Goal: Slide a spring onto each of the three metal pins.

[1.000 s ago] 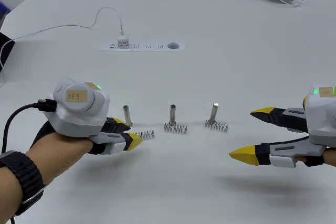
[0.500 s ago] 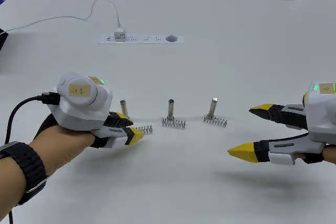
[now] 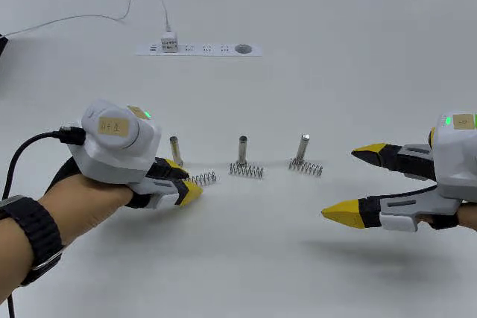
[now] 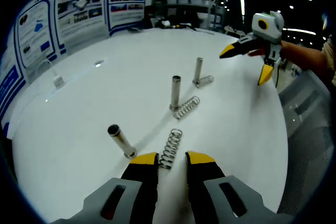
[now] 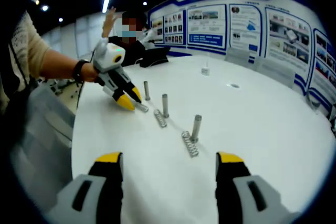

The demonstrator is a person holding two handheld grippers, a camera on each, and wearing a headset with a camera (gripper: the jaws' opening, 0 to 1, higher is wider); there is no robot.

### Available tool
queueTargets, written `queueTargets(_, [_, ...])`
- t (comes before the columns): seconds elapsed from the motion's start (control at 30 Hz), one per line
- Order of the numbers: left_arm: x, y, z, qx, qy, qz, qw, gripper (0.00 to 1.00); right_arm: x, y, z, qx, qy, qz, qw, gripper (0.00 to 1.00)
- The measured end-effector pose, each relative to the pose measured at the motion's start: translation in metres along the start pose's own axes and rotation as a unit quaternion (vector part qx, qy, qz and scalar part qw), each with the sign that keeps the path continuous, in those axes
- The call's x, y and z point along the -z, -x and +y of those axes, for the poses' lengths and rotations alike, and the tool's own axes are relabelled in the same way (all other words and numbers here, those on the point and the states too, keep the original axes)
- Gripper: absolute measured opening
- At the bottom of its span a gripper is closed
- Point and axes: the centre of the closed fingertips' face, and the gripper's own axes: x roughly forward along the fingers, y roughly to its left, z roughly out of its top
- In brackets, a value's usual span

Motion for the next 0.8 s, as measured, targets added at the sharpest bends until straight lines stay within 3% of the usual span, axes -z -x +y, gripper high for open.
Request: queueTargets(0.8, [0.0050,-0.0016,-0.0004,-0.004,-0.021,0.008,0.9998,0.13,-0.0026,-0.0028,0.0033,-0.007,0.006,0.002,1.0000,0.73])
